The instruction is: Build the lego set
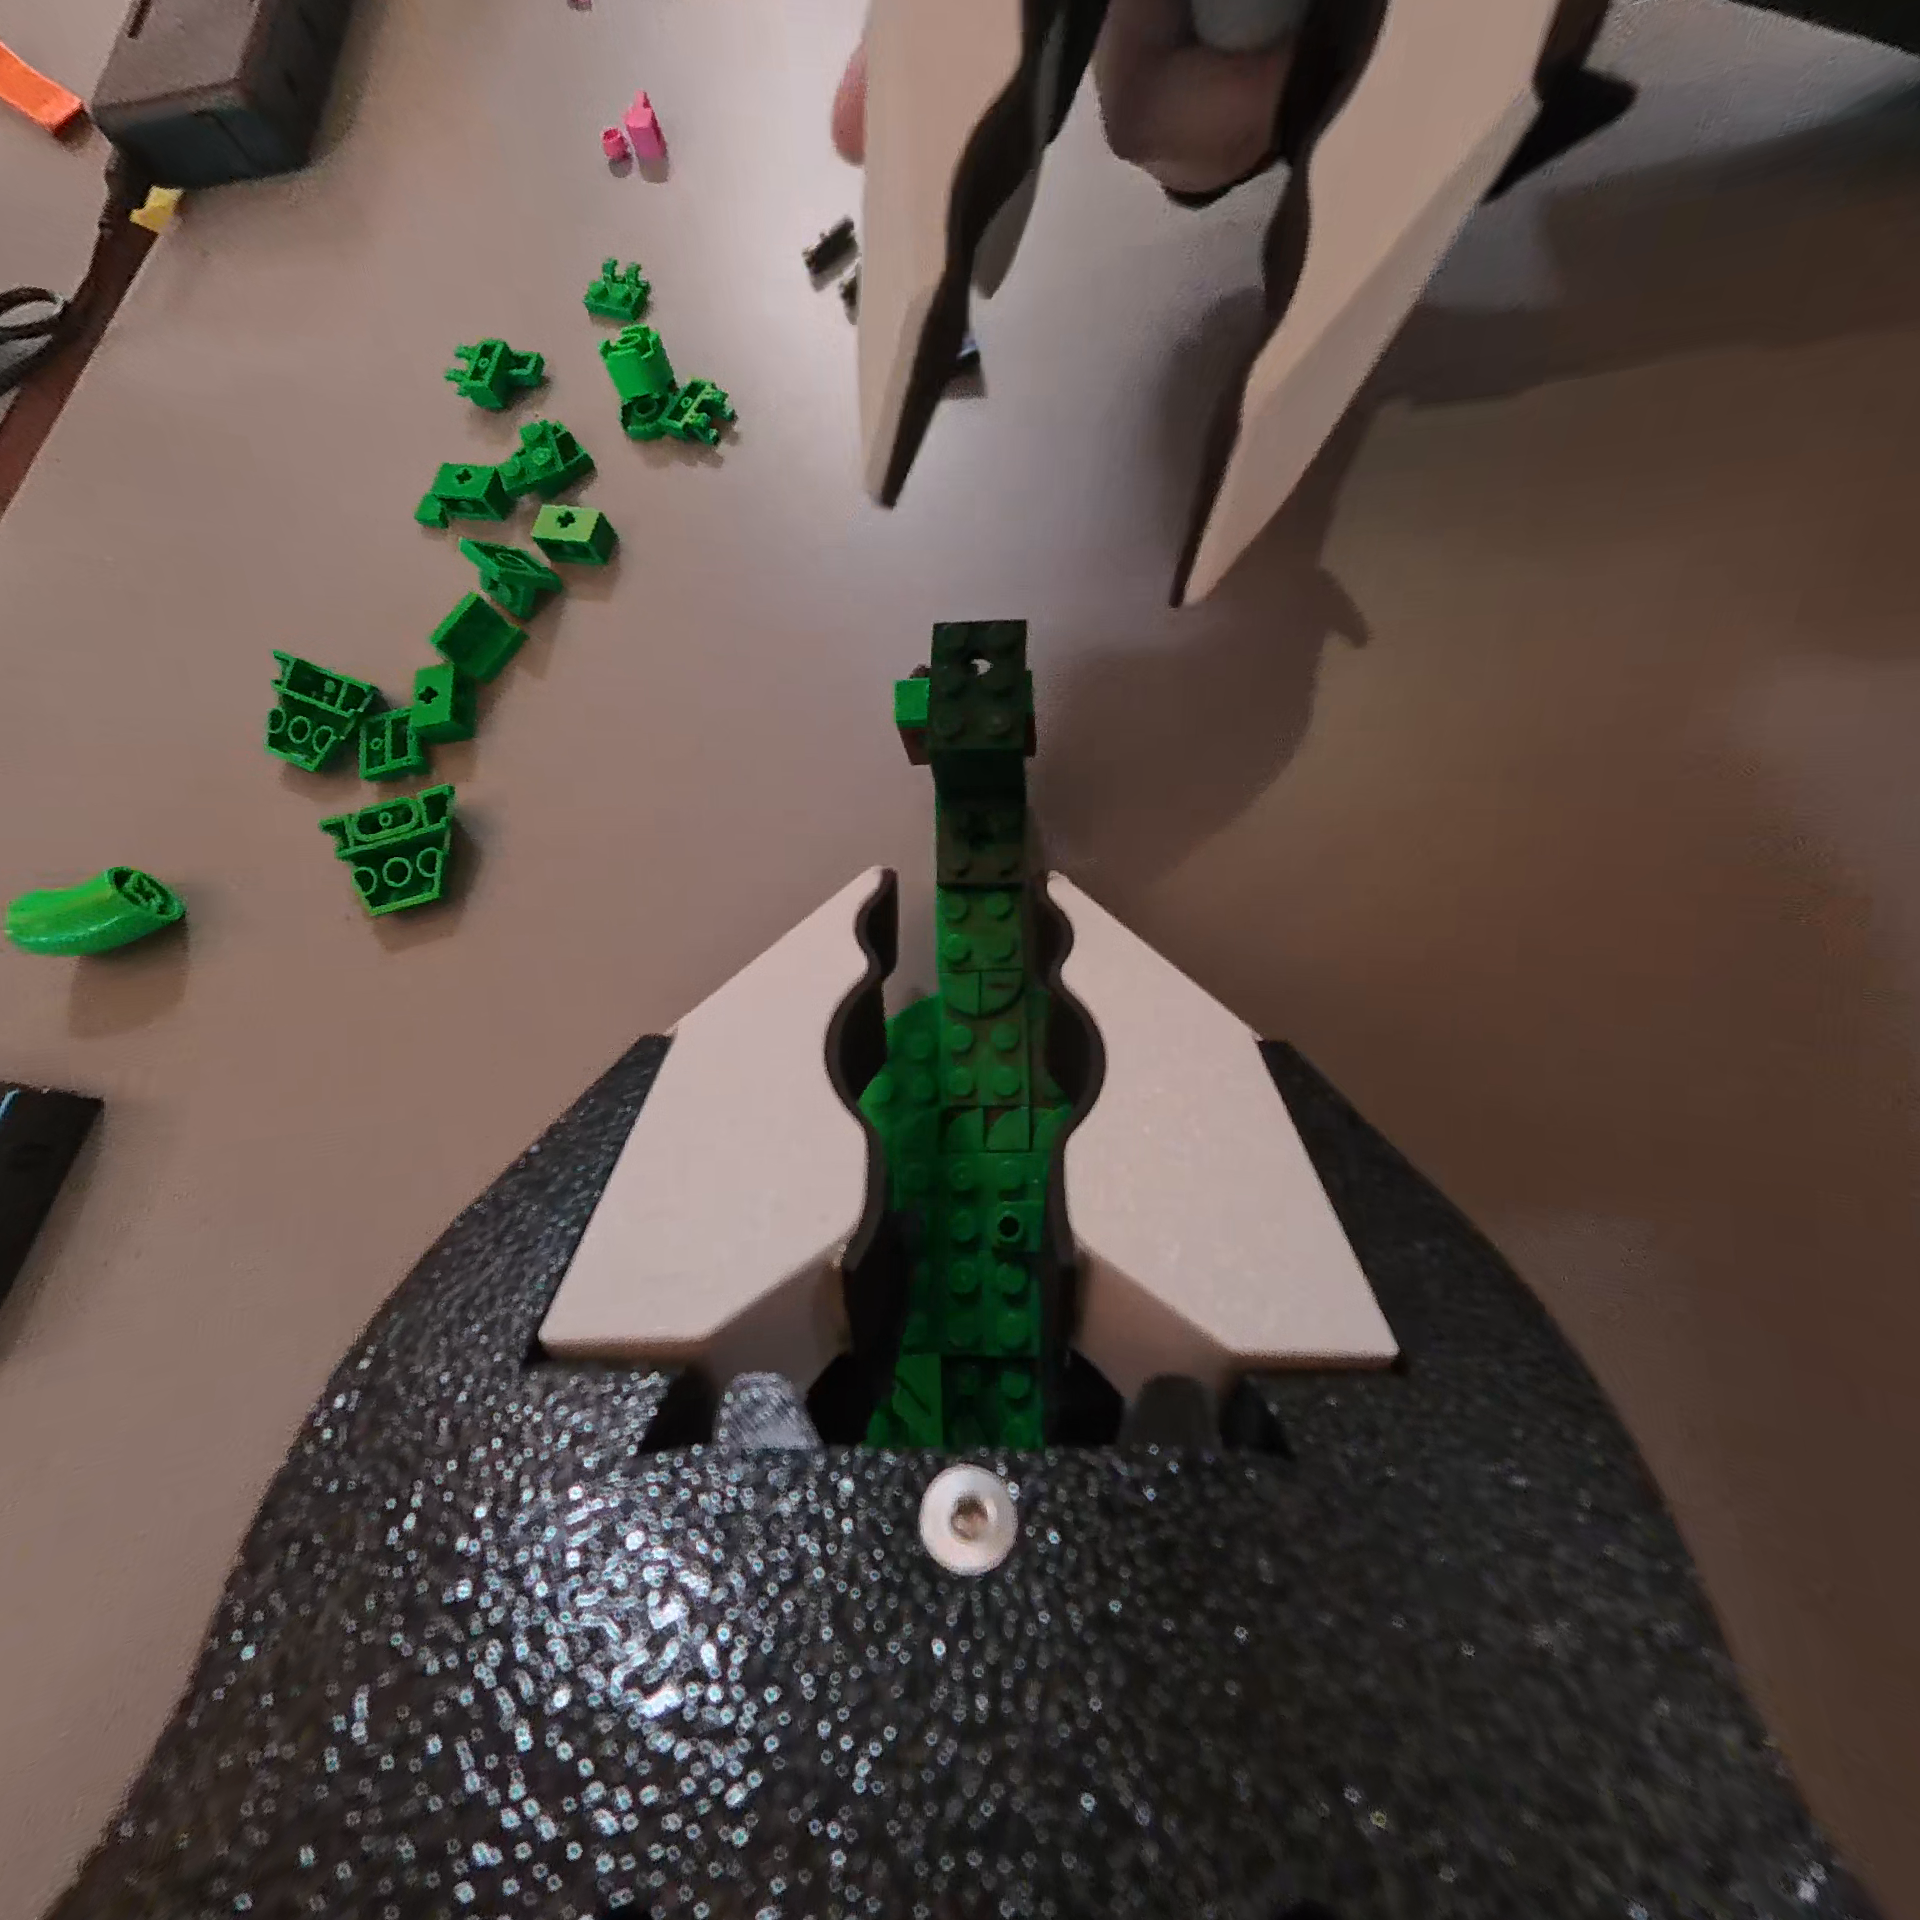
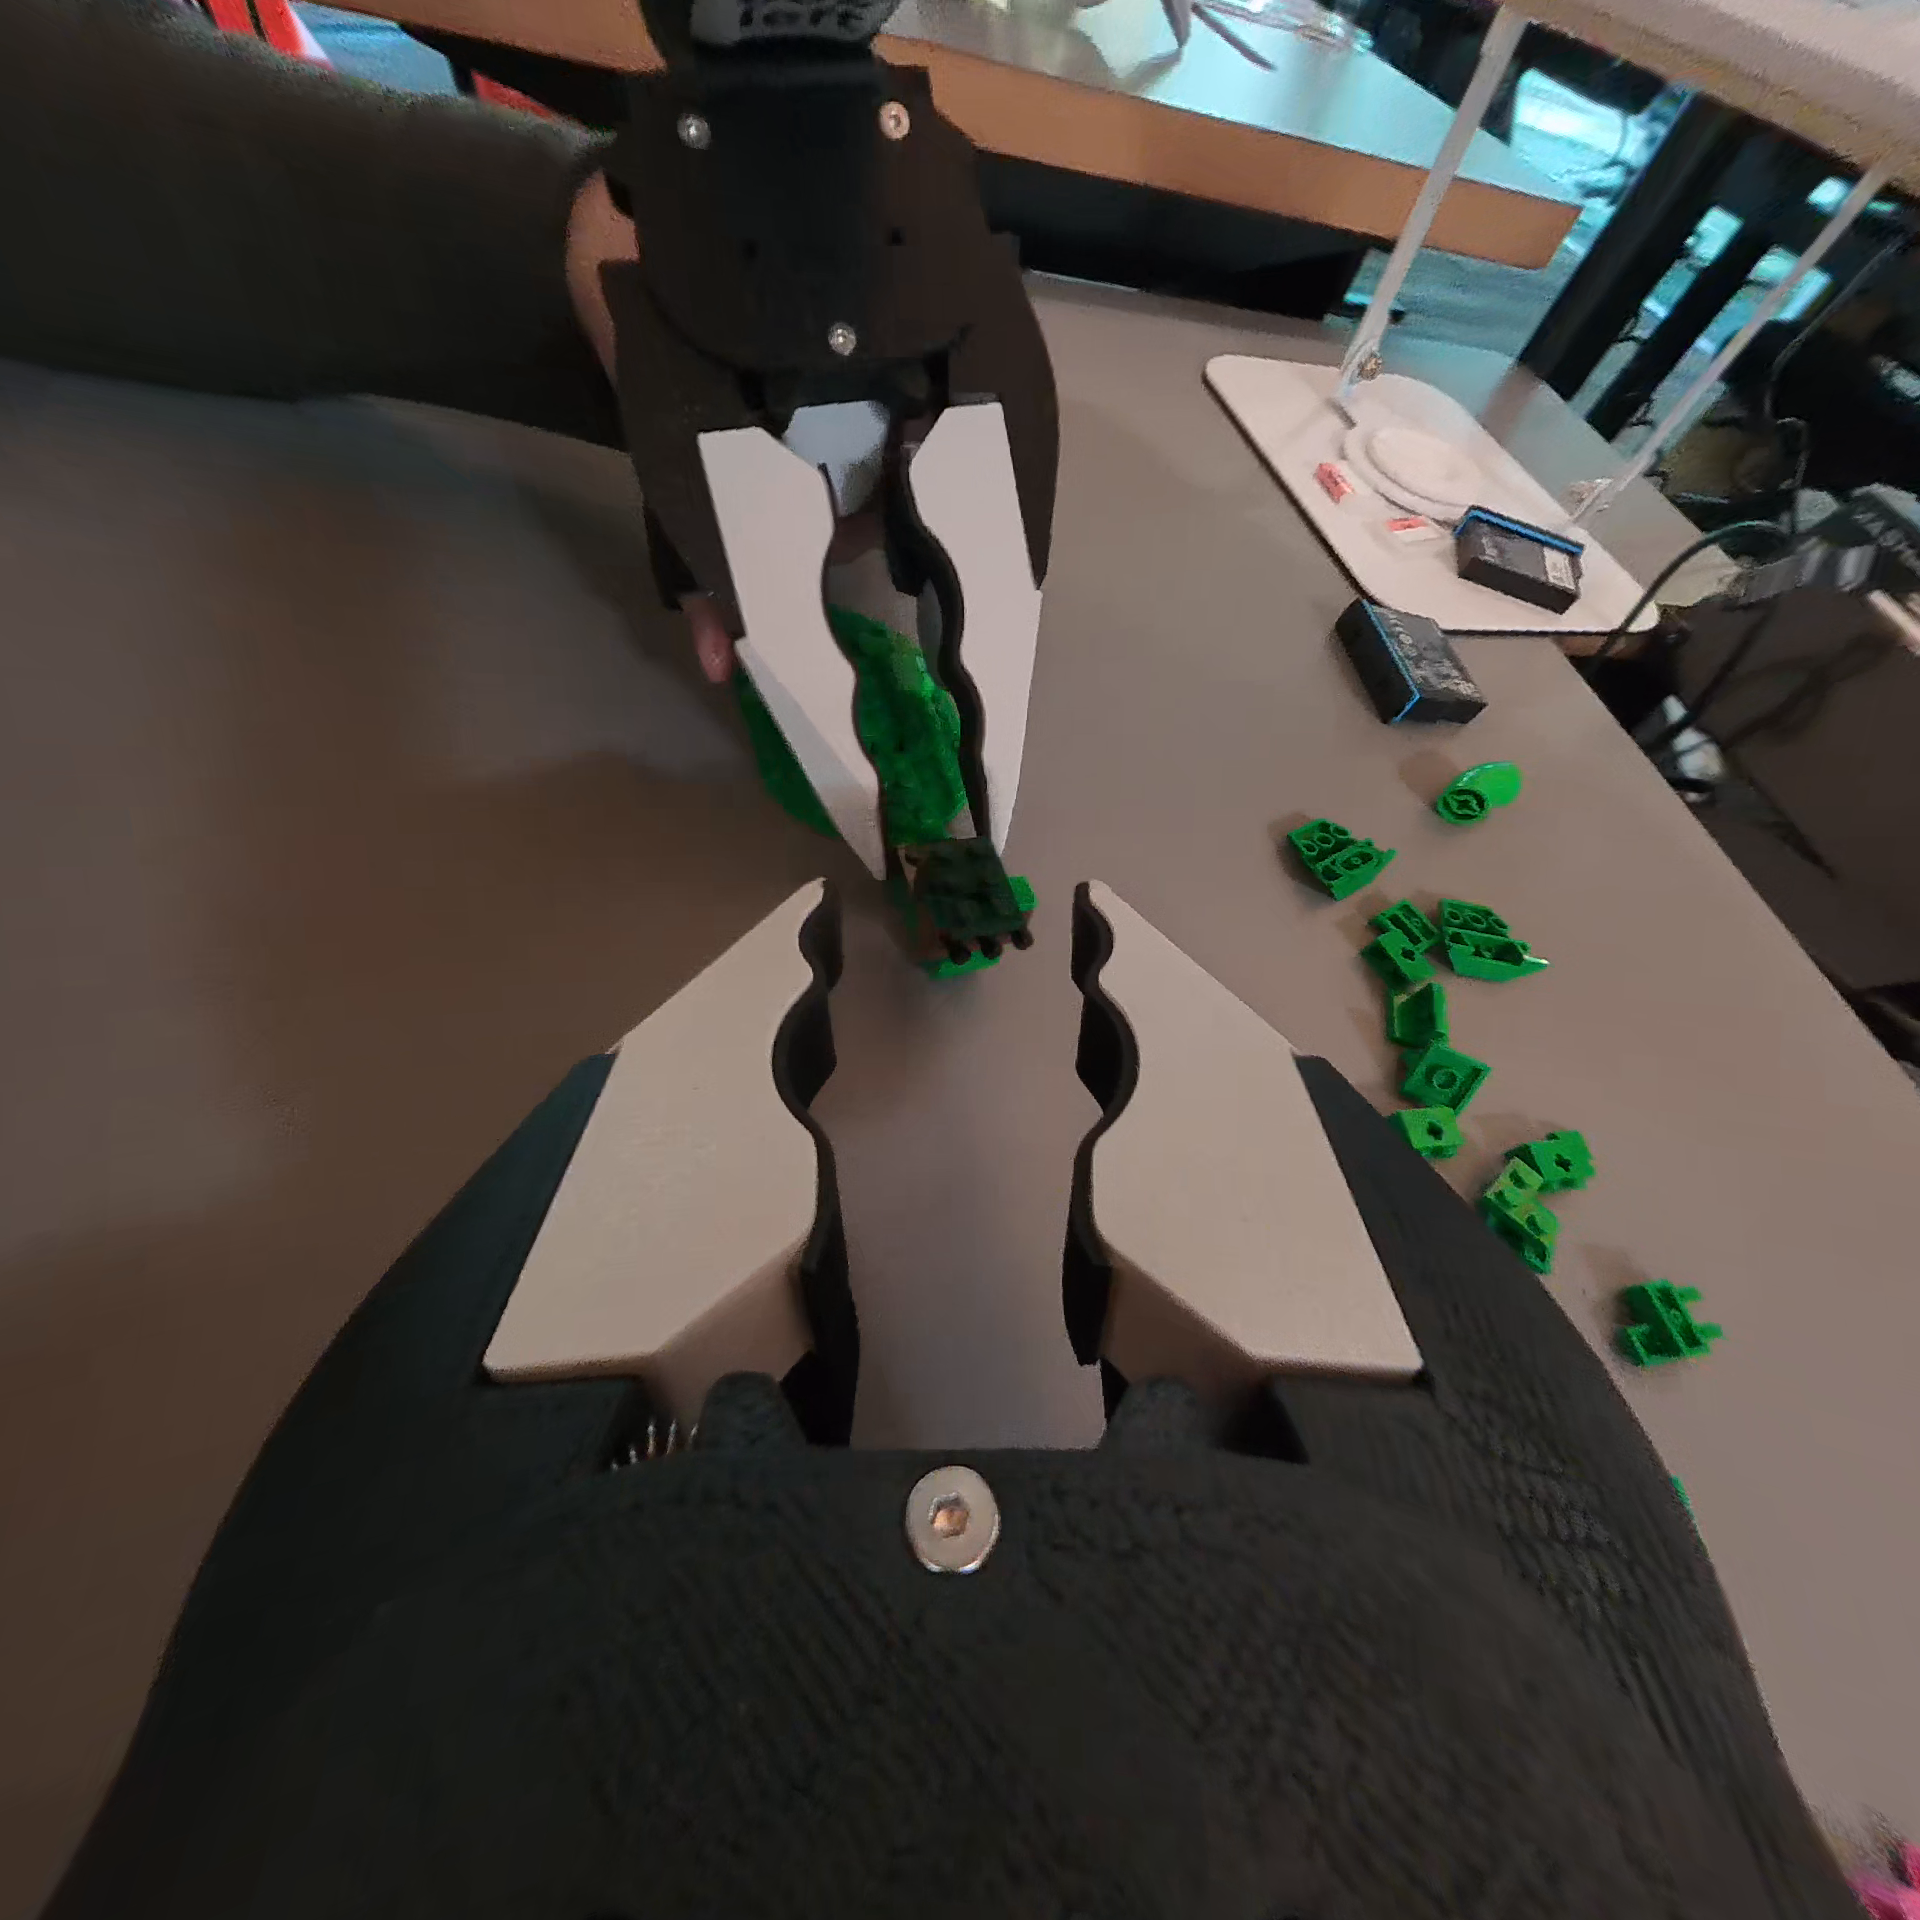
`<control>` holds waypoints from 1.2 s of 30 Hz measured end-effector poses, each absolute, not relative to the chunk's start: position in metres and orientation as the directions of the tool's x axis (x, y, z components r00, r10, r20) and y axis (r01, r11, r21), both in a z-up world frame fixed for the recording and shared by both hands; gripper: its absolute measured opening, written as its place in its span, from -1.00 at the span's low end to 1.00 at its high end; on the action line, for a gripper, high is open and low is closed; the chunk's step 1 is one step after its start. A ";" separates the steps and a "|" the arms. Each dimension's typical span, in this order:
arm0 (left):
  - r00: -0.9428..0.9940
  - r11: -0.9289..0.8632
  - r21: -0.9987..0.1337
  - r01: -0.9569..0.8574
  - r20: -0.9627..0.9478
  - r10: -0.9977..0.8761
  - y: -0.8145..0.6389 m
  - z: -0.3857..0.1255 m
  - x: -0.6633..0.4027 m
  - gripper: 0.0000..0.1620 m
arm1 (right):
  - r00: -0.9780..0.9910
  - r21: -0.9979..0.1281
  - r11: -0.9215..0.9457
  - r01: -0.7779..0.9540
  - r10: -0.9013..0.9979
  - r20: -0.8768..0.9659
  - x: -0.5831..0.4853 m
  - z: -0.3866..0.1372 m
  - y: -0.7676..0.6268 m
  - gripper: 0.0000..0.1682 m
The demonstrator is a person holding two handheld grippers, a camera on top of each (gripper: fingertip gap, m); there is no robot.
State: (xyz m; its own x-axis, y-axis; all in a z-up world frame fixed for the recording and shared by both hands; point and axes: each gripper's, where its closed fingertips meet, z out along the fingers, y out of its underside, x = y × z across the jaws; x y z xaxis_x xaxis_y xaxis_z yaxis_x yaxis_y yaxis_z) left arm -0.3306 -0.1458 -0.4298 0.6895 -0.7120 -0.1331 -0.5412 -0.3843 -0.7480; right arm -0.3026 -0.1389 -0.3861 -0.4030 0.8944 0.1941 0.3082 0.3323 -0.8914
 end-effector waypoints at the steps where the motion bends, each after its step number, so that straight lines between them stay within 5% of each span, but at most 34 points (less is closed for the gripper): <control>1: 0.687 -0.386 -0.745 -0.544 -0.132 -0.714 -0.146 -0.430 -0.331 -0.71 | -0.394 -0.883 0.348 0.313 0.894 0.213 -0.302 -0.388 -0.141 -0.48; 14: 0.650 -0.425 -0.691 -0.585 -0.086 -0.755 -0.160 -0.437 -0.327 -0.47 | -0.362 -0.888 0.336 0.313 0.907 0.215 -0.307 -0.392 -0.143 -0.70; 23: 0.621 -0.417 -0.681 -0.601 -0.070 -0.781 -0.167 -0.438 -0.323 -0.47 | -0.418 -0.903 0.292 0.314 0.897 0.145 -0.310 -0.396 -0.156 -0.73; 36: 0.620 -0.429 -0.660 -0.617 -0.072 -0.781 -0.168 -0.439 -0.322 -0.74 | -0.375 -0.898 0.308 0.315 0.909 0.180 -0.316 -0.396 -0.149 -0.87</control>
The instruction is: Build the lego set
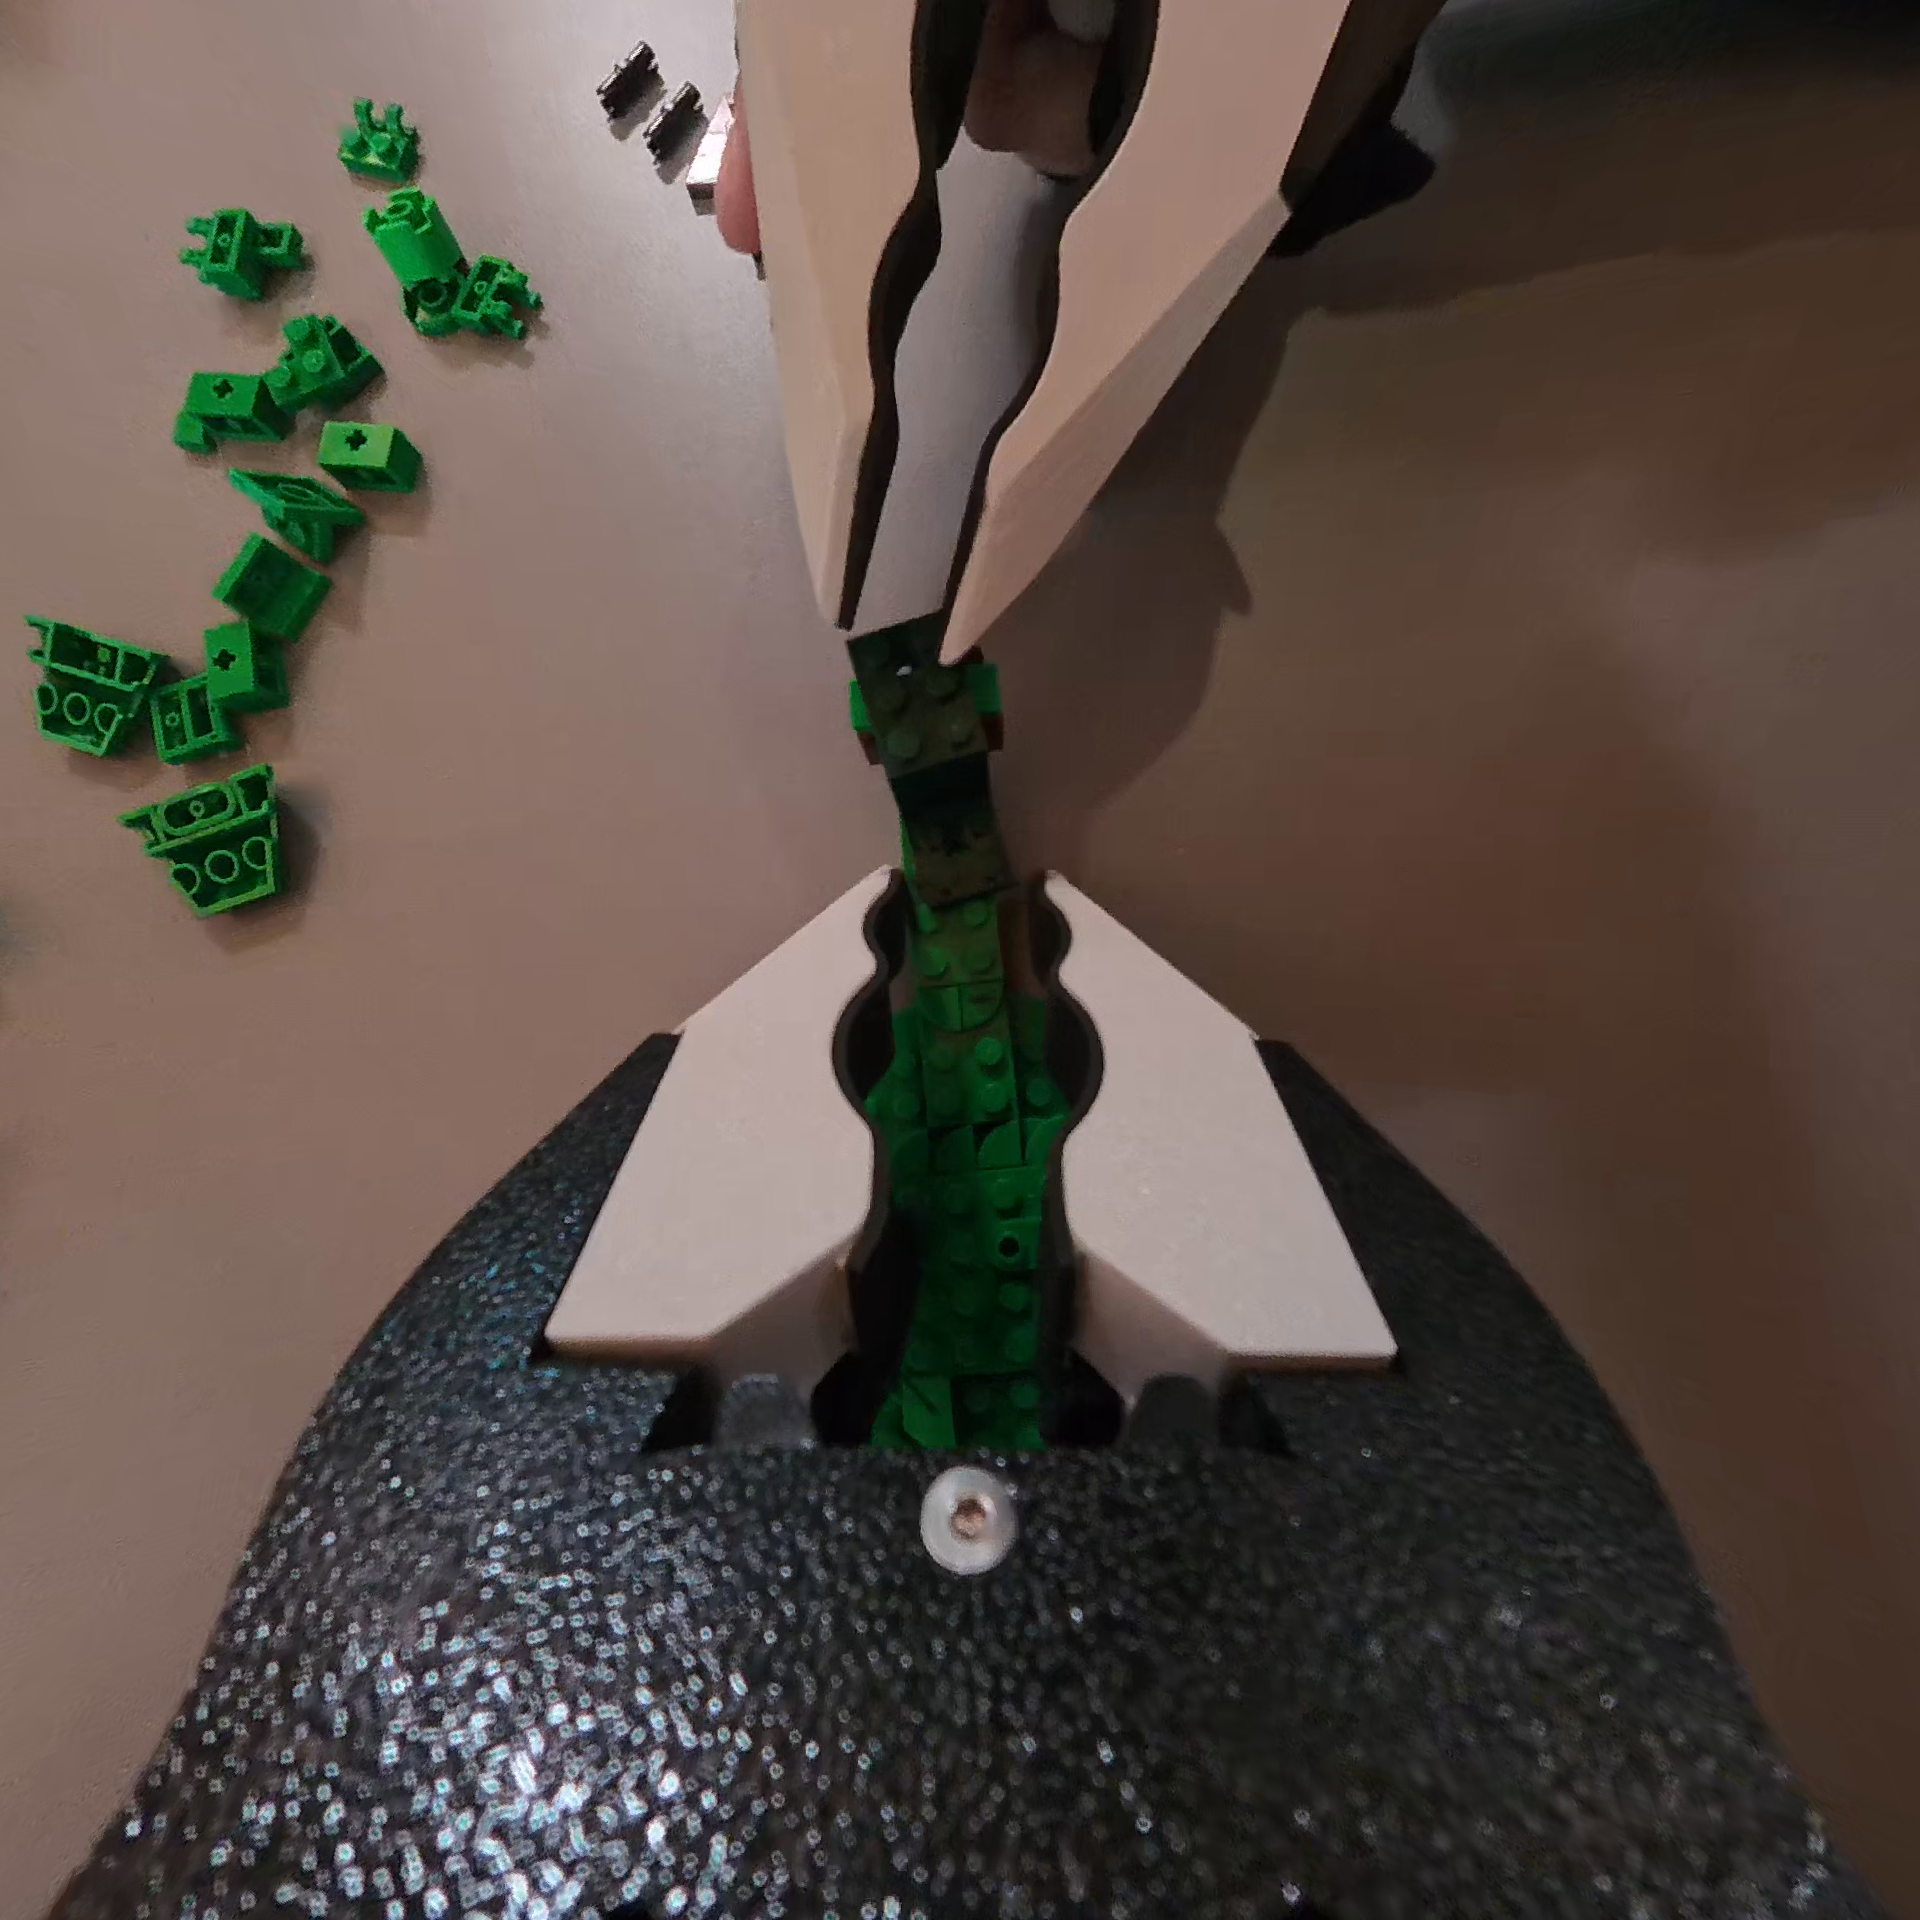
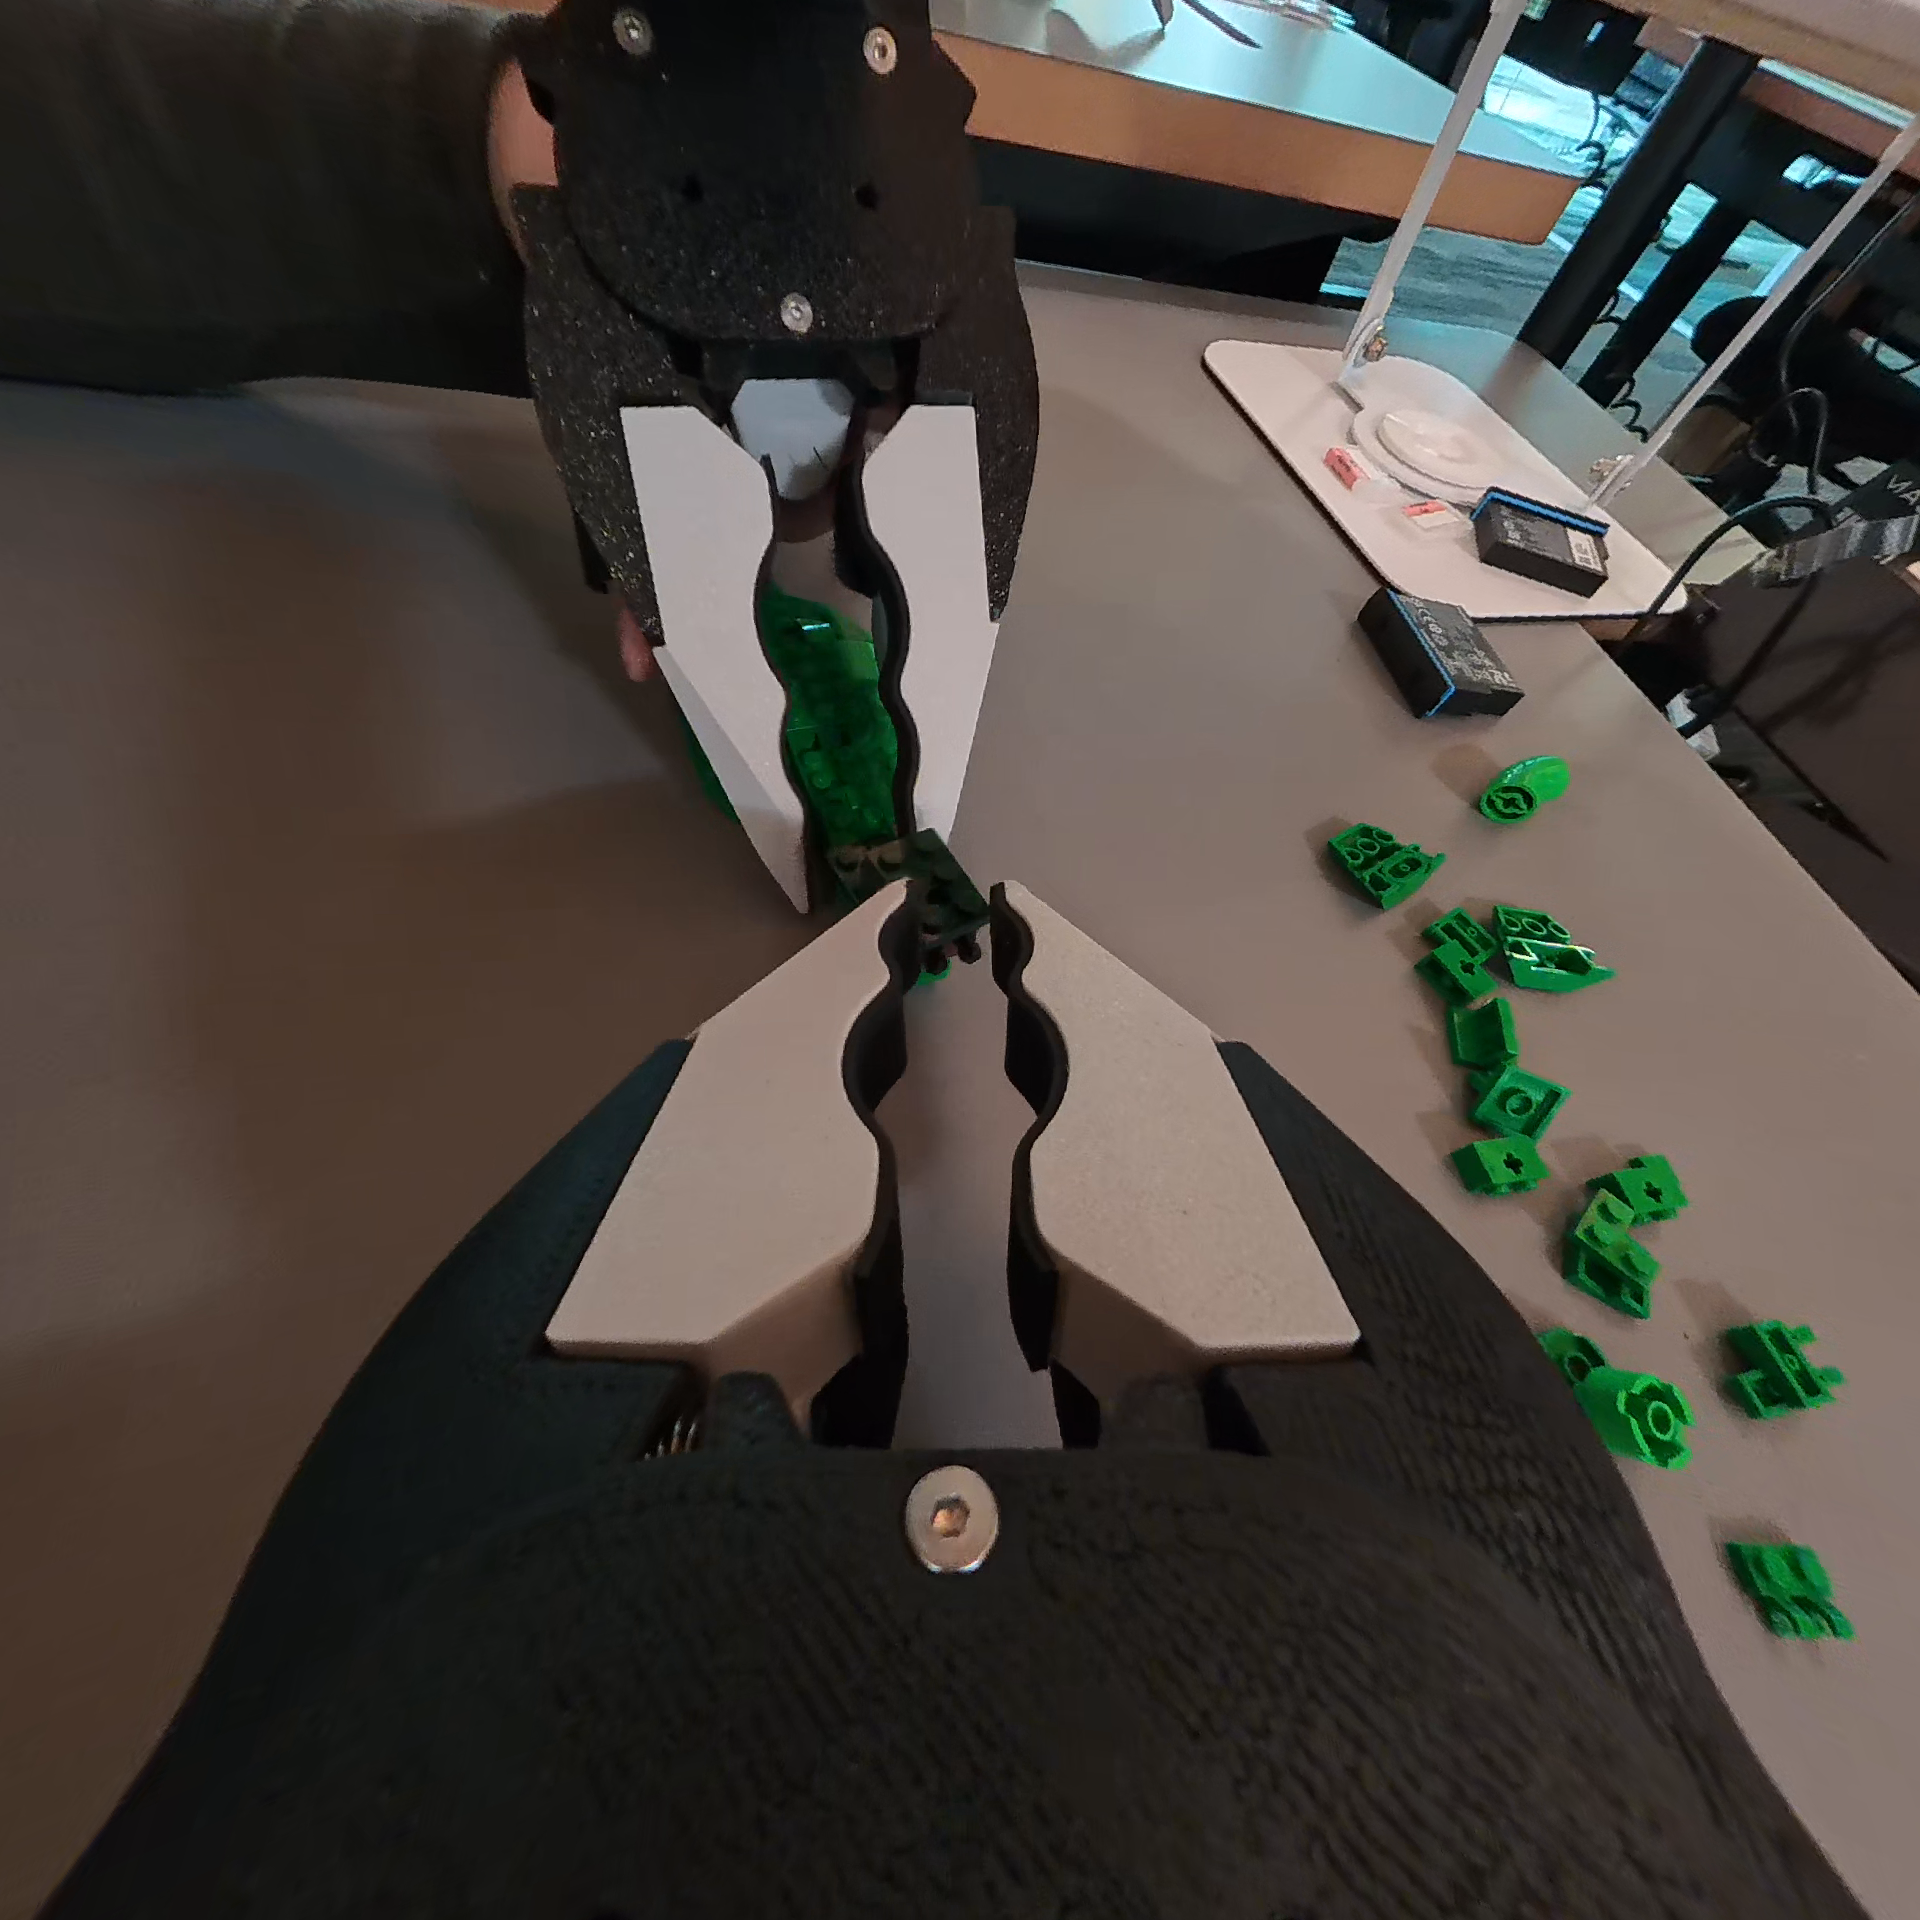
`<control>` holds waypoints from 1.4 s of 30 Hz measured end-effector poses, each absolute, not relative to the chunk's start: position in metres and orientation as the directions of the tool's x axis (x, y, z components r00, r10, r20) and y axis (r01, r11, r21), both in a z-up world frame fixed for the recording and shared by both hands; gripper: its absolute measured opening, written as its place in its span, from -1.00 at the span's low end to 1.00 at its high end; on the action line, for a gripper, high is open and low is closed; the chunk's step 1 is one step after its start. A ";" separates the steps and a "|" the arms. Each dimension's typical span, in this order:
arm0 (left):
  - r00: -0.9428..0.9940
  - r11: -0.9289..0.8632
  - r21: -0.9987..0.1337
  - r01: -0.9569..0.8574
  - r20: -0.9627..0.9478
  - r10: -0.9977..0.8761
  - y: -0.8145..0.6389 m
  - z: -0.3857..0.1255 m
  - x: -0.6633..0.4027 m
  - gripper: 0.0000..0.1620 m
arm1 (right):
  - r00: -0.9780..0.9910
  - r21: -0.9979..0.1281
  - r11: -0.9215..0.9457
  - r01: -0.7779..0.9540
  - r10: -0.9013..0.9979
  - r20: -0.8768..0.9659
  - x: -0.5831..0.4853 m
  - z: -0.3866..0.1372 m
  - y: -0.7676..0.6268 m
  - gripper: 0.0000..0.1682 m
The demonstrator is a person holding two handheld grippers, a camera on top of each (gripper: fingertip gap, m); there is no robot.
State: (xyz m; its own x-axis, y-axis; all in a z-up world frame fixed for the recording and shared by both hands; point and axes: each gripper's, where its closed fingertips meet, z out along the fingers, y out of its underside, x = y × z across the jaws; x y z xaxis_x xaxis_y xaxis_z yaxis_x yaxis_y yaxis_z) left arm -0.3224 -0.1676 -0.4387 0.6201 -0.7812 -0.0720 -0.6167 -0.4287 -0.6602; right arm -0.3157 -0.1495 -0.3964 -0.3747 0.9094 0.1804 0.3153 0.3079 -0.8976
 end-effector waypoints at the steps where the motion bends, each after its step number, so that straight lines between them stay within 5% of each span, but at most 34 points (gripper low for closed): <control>1: 0.621 -0.429 -0.659 -0.618 -0.074 -0.781 -0.167 -0.439 -0.323 -0.74 | -0.374 -0.898 0.308 0.315 0.910 0.181 -0.316 -0.396 -0.149 -0.87; 21: 0.621 -0.435 -0.672 -0.599 -0.047 -0.782 -0.167 -0.439 -0.324 -0.82 | -0.369 -0.854 0.403 0.328 0.887 0.277 -0.304 -0.400 -0.154 -0.49; 23: 0.635 -0.456 -0.678 -0.577 -0.021 -0.772 -0.166 -0.439 -0.326 -0.82 | -0.317 -0.806 0.508 0.304 0.852 0.417 -0.309 -0.398 -0.151 -0.30; 29: 0.666 -0.505 -0.685 -0.525 0.039 -0.745 -0.168 -0.436 -0.338 -0.82 | -0.259 -0.494 0.829 0.261 0.553 0.792 -0.323 -0.398 -0.157 -0.25; 34: 0.655 -0.521 -0.696 -0.495 0.095 -0.750 -0.172 -0.433 -0.336 -0.82 | -0.288 -0.297 0.913 0.281 0.375 0.881 -0.332 -0.408 -0.156 -0.27; 42: 0.643 -0.547 -0.727 -0.416 0.190 -0.742 -0.175 -0.425 -0.333 -0.82 | -0.291 -0.195 0.938 0.286 0.279 0.915 -0.341 -0.409 -0.163 -0.30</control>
State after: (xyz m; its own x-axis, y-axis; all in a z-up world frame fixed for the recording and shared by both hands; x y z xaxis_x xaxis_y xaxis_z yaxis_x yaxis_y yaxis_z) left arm -0.3327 -0.1746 -0.4248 0.6434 -0.7417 0.1898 -0.4160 -0.5468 -0.7266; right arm -0.3411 -0.1630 -0.4089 -0.2906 0.2792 0.9152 0.2862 0.9381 -0.1953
